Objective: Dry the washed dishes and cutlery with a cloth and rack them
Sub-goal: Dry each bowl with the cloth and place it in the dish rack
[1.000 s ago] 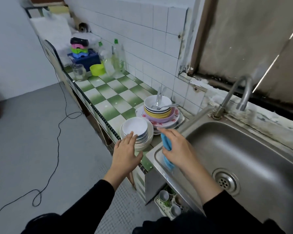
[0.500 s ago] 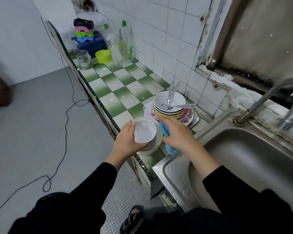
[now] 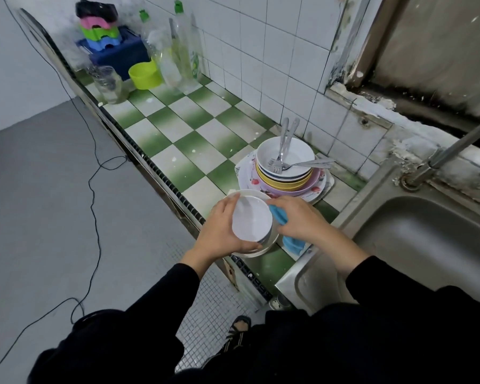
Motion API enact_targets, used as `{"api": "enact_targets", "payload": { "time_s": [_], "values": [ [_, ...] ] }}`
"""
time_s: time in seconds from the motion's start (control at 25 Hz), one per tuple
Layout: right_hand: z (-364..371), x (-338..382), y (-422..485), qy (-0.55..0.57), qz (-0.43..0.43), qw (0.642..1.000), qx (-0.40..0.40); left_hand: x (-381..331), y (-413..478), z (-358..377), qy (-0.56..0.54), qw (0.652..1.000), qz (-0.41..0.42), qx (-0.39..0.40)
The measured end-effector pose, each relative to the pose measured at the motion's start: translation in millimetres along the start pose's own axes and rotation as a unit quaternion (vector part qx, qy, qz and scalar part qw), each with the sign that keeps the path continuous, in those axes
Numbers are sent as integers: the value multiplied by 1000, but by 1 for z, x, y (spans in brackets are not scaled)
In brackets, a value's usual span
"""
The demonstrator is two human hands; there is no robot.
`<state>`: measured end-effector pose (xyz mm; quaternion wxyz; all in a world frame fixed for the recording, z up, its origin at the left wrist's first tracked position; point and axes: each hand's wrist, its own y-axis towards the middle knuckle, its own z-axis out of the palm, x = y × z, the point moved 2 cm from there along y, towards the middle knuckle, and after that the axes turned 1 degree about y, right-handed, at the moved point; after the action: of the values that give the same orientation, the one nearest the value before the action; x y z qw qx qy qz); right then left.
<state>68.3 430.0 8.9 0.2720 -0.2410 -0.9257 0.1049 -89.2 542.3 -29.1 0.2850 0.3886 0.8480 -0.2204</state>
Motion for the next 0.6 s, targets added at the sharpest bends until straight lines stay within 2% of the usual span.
{"api": "enact_targets", "payload": {
  "time_s": [0.16,0.4,0.6],
  "values": [
    [3,-3,4,58,13,998,-3,2,-1,4,-11,997,50,-54],
    [-10,-5,5,223,19,974,-27,-6,1,-4,-74,987,90,-107],
    [-24,0,11,276,-3,960,-42,-12,11,-22,-85,980,116,-136]
  ]
}}
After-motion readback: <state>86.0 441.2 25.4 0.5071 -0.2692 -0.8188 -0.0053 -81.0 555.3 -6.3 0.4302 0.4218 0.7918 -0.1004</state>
